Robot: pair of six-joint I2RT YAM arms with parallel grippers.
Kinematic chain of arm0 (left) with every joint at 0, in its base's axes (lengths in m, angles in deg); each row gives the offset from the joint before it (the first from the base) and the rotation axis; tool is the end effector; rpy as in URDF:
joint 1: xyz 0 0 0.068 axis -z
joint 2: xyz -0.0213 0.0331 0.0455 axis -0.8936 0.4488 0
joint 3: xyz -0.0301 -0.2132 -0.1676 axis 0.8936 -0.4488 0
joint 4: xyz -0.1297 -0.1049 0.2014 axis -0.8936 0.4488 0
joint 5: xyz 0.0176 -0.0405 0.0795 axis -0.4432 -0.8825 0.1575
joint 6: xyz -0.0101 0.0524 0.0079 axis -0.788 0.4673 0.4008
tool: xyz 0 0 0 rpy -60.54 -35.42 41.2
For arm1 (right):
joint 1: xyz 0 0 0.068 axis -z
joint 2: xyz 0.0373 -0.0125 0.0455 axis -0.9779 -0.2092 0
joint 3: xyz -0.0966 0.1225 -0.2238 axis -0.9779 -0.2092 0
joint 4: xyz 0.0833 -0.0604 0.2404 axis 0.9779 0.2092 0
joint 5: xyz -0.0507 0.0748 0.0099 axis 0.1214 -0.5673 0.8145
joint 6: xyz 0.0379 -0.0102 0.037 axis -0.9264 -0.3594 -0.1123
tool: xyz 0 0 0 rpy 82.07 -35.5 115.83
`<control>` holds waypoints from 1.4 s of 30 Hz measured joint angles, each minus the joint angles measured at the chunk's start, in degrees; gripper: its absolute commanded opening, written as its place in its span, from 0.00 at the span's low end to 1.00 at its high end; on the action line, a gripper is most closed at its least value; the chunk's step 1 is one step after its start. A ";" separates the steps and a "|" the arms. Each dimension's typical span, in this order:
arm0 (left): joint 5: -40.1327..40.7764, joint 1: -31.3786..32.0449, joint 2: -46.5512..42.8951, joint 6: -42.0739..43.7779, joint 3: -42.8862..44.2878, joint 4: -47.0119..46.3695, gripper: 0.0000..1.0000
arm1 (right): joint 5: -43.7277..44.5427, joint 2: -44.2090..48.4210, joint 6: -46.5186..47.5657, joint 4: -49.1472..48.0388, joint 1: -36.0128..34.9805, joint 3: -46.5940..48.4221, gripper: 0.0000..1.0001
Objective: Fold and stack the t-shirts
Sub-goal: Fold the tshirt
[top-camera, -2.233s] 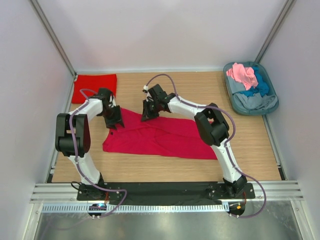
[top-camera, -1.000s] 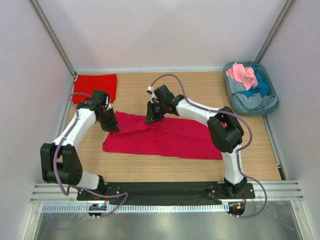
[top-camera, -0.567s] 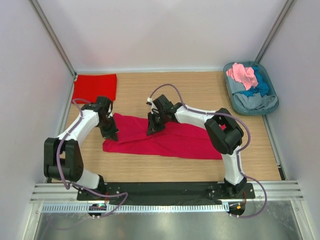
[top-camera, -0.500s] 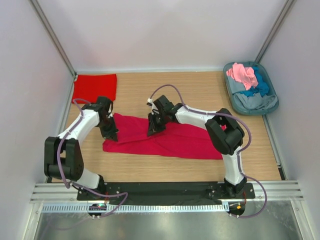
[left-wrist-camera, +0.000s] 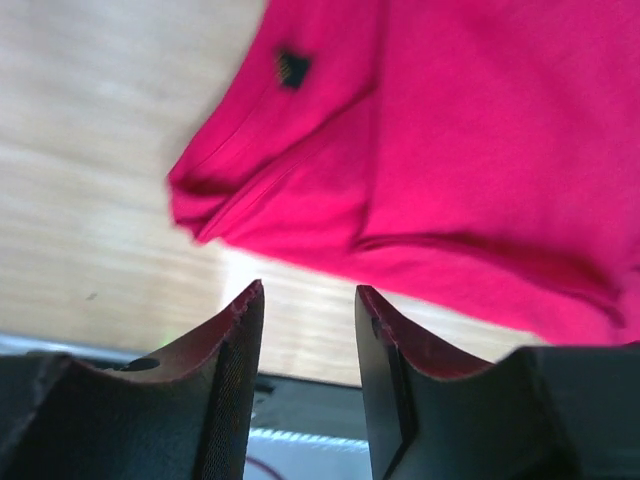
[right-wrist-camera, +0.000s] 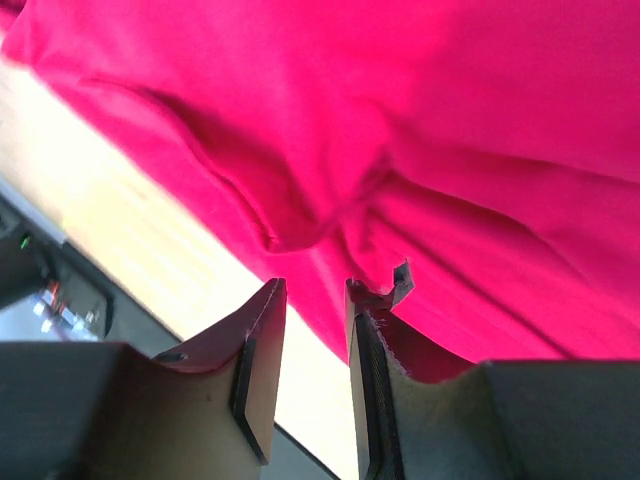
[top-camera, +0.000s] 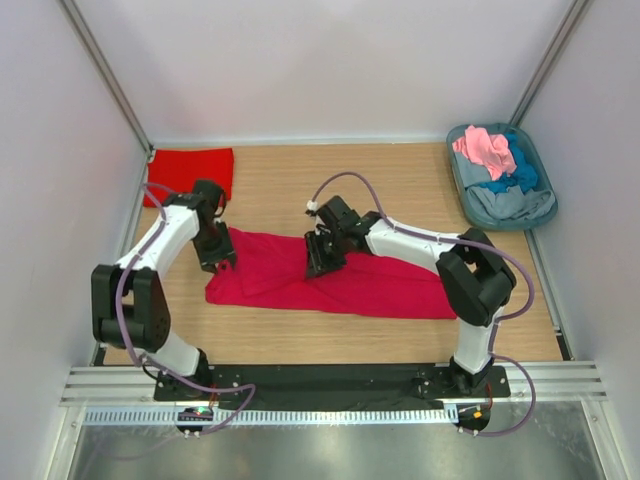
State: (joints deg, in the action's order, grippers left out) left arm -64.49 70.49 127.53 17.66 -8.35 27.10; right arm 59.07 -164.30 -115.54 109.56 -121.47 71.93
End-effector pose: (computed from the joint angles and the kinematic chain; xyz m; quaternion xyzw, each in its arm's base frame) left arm 0.2738 -0.0334 0.2300 -0.2111 0.9749 -0.0101 0.0699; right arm 0.2738 0.2768 0.1900 -0.1890 0.9277 0.2935 0.1323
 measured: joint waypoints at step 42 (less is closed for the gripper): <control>-15.32 5.07 5.01 8.59 5.84 -8.28 0.50 | 31.52 11.37 -2.27 13.68 28.39 -13.86 0.33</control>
State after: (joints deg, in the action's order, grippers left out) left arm -79.81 75.56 132.53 26.25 -2.51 18.82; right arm 90.59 -152.93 -117.81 123.25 -93.08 58.08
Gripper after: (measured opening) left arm 0.487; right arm 0.336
